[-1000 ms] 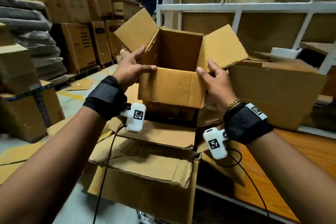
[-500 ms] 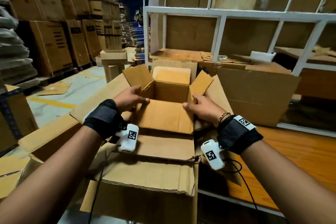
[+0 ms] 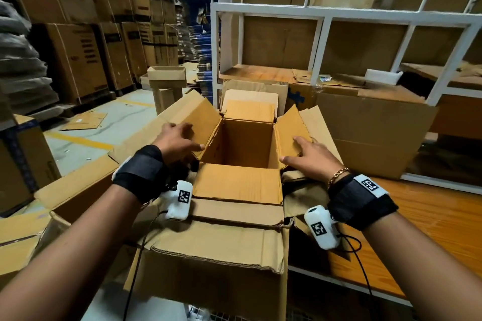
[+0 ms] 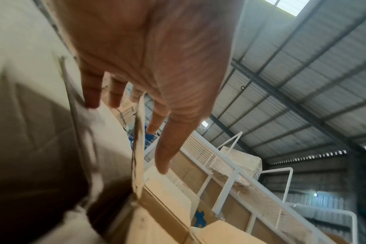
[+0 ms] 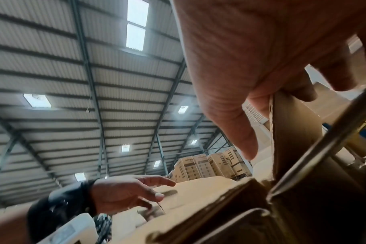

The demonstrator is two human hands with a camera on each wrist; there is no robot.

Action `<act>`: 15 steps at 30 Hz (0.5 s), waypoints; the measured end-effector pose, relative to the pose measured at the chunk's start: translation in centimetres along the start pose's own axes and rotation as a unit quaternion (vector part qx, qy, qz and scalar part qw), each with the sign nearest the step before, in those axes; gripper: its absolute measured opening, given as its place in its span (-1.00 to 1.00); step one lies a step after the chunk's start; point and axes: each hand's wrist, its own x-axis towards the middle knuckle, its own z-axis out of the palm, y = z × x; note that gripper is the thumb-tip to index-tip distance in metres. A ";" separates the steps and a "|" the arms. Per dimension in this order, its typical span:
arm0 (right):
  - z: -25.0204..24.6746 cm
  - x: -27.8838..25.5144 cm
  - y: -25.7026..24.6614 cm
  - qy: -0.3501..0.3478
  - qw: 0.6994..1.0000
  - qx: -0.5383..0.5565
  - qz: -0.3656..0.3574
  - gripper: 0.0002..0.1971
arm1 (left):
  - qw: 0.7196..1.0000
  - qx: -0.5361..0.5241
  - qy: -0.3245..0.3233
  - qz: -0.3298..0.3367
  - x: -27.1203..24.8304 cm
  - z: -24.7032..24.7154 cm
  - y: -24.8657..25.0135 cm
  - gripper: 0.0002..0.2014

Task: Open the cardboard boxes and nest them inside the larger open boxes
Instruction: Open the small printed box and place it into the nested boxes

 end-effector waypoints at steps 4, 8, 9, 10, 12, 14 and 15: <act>0.0 -0.4 0.9 0.016 0.994 -0.111 0.007 -0.20 | 0.954 0.298 0.023 -0.020 -1.1 -0.4 -0.4 -0.24; 1.0 -0.5 2.5 -0.021 0.990 -0.129 0.050 -0.18 | 0.948 0.307 -0.070 -0.036 -1.3 0.3 -0.6 -0.22; 1.2 -0.7 2.8 -0.037 0.990 -0.118 0.064 -0.17 | 0.956 0.275 -0.089 -0.040 -1.3 0.4 -0.7 -0.23; 1.5 -0.8 3.2 -0.051 0.990 -0.110 0.071 -0.17 | 0.964 0.241 -0.103 -0.045 -1.2 0.5 -0.8 -0.24; 1.6 -1.0 3.6 -0.073 0.989 -0.105 0.074 -0.15 | 0.974 0.184 -0.119 -0.062 -1.1 0.5 -0.9 -0.27; 1.5 -1.2 3.8 -0.073 0.989 -0.107 0.076 -0.08 | 0.978 0.155 -0.120 -0.074 -1.2 0.4 -0.9 -0.29; 1.4 -1.4 3.8 -0.068 0.988 -0.110 0.081 -0.05 | 0.979 0.150 -0.116 -0.077 -1.3 0.3 -0.8 -0.29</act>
